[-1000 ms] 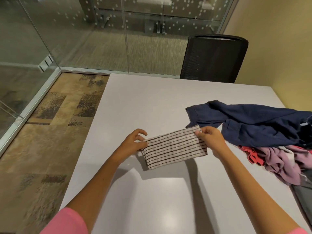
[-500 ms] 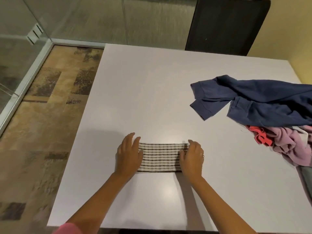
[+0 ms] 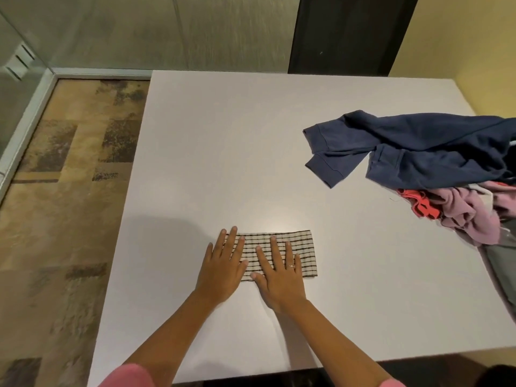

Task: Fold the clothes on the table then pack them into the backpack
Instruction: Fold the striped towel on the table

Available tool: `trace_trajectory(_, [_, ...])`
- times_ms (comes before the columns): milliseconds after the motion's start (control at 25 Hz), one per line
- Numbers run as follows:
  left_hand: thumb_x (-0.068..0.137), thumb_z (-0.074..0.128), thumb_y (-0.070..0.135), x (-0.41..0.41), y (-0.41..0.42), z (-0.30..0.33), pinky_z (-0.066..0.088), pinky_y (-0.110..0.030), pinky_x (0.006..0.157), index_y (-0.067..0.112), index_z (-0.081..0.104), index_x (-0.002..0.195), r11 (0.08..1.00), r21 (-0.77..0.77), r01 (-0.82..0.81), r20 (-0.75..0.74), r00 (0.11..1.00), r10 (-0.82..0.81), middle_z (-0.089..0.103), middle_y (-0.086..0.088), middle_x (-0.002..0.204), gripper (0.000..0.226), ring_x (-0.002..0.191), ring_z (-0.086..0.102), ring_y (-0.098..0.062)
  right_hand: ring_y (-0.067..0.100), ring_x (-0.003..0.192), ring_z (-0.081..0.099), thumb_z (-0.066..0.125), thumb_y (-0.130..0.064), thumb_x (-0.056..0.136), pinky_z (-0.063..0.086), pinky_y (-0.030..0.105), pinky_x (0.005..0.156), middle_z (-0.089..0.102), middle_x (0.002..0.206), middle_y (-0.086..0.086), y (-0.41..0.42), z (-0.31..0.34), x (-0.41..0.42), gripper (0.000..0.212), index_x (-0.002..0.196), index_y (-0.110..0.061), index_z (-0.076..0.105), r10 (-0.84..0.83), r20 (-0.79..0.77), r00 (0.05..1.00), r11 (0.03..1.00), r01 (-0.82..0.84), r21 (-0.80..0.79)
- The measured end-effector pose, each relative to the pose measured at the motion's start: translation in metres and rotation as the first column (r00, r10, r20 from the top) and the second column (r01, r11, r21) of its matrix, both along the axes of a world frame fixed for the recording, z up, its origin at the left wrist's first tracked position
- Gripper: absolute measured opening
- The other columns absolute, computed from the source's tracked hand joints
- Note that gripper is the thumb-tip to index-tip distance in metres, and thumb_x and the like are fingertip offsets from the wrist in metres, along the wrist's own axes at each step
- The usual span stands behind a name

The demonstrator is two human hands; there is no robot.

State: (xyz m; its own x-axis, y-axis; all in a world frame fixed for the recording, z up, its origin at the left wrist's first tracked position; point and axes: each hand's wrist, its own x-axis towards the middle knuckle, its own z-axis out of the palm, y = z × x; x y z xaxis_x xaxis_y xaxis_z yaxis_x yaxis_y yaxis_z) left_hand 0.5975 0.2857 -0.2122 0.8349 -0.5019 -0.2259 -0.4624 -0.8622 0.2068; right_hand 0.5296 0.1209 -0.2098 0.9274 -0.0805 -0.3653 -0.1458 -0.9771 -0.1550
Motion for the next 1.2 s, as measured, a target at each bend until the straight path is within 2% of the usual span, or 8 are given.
trace_trajectory(160, [0.097,0.021,0.047,0.001,-0.001,0.004,0.029,-0.044,0.107,0.013,0.025,0.149,0.990,-0.136,-0.040,-0.059,0.998,0.033,0.025,-0.009,0.157,0.063,0.142,0.028,-0.031,0.039,0.144,-0.013,0.003,-0.066,0.093,0.006,0.059,0.115,-0.009,0.159,0.006,-0.001,0.008,0.003,0.066,0.150,-0.034,-0.002,-0.131,-0.028,0.991,0.991,0.130,-0.028])
trace_trajectory(240, [0.097,0.014,0.054,-0.002,-0.002,0.001,0.022,-0.041,0.109,0.012,0.019,0.152,0.980,-0.191,-0.062,-0.096,0.994,0.045,0.023,-0.007,0.158,0.069,0.144,0.025,-0.028,0.042,0.142,0.000,0.003,-0.065,0.094,0.018,0.063,0.109,0.002,0.160,0.011,-0.002,0.013,0.002,0.068,0.152,-0.030,0.004,-0.249,-0.063,0.967,0.969,0.249,-0.003])
trace_trajectory(280, [0.097,0.009,0.057,-0.003,-0.004,0.001,0.021,-0.040,0.110,0.012,0.020,0.152,0.979,-0.192,-0.064,-0.110,0.993,0.043,0.025,-0.007,0.157,0.072,0.144,0.025,-0.027,0.043,0.140,0.006,0.002,-0.065,0.094,0.023,0.063,0.106,0.008,0.160,0.012,-0.004,0.015,0.001,0.068,0.152,-0.030,0.005,-0.291,-0.075,0.954,0.957,0.291,-0.007])
trace_trajectory(400, [0.099,0.011,0.054,-0.001,-0.009,-0.003,0.028,-0.044,0.107,0.010,0.035,0.146,0.996,-0.094,-0.012,-0.097,0.995,0.003,0.034,-0.010,0.153,0.069,0.138,0.037,-0.031,0.040,0.142,-0.020,-0.021,-0.070,0.075,0.003,0.060,0.114,-0.032,0.152,0.002,-0.023,0.013,-0.004,0.075,0.140,-0.037,-0.031,-0.334,-0.118,0.935,0.941,0.338,0.011])
trace_trajectory(480, [0.098,0.019,0.049,-0.003,-0.013,-0.008,0.030,-0.047,0.106,0.009,0.042,0.143,0.999,-0.032,0.004,-0.070,0.998,-0.006,0.034,-0.011,0.153,0.065,0.138,0.037,-0.032,0.039,0.142,-0.023,-0.032,-0.073,0.063,-0.002,0.057,0.115,-0.040,0.147,-0.002,-0.038,0.012,-0.009,0.080,0.135,-0.040,-0.035,-0.404,-0.096,0.910,0.914,0.406,0.009])
trace_trajectory(560, [0.097,0.022,0.046,-0.005,-0.023,-0.013,0.030,-0.049,0.108,0.008,0.040,0.144,1.000,-0.019,0.020,-0.035,0.999,-0.021,0.029,-0.011,0.155,0.063,0.141,0.032,-0.032,0.039,0.143,-0.021,-0.033,-0.075,0.063,-0.001,0.058,0.115,-0.038,0.149,-0.001,-0.055,0.013,-0.012,0.081,0.136,-0.039,-0.033,-0.483,-0.105,0.869,0.875,0.483,-0.033])
trace_trajectory(760, [0.097,0.026,0.040,-0.016,-0.066,-0.015,0.033,-0.054,0.107,0.006,0.041,0.144,0.995,-0.057,0.084,0.002,0.996,-0.084,0.028,-0.012,0.156,0.059,0.142,0.030,-0.031,0.041,0.143,-0.018,0.007,-0.067,0.092,0.000,0.063,0.111,-0.029,0.156,0.002,-0.116,0.014,-0.024,0.068,0.146,-0.038,-0.021,-0.655,-0.124,0.745,0.755,0.653,-0.066])
trace_trajectory(1200, [0.099,0.018,0.040,-0.026,-0.184,-0.020,0.023,-0.054,0.112,0.007,0.031,0.148,0.995,-0.083,0.062,0.084,0.995,-0.055,0.022,-0.011,0.158,0.061,0.145,0.021,-0.030,0.051,0.142,-0.002,0.003,-0.078,0.082,0.006,0.073,0.105,-0.010,0.160,0.011,-0.279,-0.001,-0.088,0.081,0.149,-0.035,-0.009,-0.886,0.016,0.463,0.461,0.886,-0.048])
